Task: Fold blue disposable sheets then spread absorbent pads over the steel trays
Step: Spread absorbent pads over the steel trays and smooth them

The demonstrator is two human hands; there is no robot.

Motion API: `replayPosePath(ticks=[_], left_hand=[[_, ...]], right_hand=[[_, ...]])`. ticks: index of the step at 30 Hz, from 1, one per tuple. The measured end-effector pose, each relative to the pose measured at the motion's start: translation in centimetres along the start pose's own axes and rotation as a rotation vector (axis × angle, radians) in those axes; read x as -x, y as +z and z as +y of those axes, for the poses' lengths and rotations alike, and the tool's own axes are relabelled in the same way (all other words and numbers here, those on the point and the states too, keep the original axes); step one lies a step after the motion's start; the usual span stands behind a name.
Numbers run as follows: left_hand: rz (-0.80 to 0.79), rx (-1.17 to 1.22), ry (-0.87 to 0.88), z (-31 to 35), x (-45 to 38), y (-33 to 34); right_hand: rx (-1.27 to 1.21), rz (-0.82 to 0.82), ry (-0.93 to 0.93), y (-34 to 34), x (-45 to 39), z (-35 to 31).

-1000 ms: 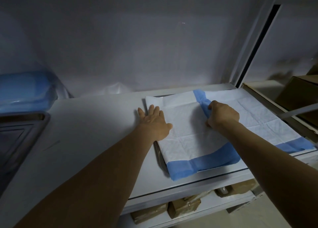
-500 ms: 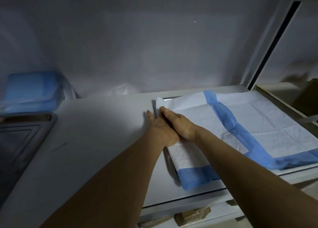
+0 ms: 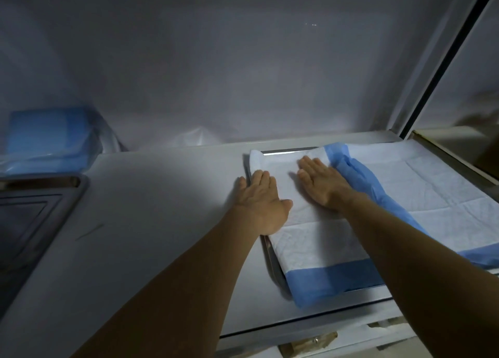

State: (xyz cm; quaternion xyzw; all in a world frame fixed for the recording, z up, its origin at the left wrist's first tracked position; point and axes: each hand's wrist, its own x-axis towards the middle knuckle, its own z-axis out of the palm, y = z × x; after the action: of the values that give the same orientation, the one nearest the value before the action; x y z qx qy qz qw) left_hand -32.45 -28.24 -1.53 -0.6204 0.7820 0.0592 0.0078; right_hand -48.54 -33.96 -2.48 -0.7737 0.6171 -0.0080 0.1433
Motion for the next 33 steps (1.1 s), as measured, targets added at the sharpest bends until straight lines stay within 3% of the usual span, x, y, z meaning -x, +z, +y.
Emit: replayPosePath(ticks=[4,8,11,14,19,29,33], left_hand=[[0.002,0.003,-0.009,0.1,0.0,0.0],[-0.005,-0.039,0.038,0.4,0.1,-0.2],[-0.021,-0.041,0.04,0.4,0.2,-0.4],[0.029,-0.032,0.02,0.1,0.1,-0.1],[-0.017,-0.033,-0.009,-0.1,0.1,-0.1],[-0.154,-0.059,-0.047,4.3,5.4,-0.3],[-0.176,-0.183,0.075,4.4,8.5,0.1]], right_hand=[[0.005,0.013,0.03,-0.9,0.5,-0.4],[-0.245,-0.022,-0.148,0.2,2.3,-5.5],[-0.34,-0.034,-0.166,1.0,3.3,-5.5],[-0.182,-0.048,-0.096,0.4,4.0,-2.1],[0.138,-0.027,-0.008,1.4,4.8,0.5],[0.181,-0.002,0.02,1.8,4.7,0.1],[0.174,-0.031,0.039,1.2,5.5,-0.2]])
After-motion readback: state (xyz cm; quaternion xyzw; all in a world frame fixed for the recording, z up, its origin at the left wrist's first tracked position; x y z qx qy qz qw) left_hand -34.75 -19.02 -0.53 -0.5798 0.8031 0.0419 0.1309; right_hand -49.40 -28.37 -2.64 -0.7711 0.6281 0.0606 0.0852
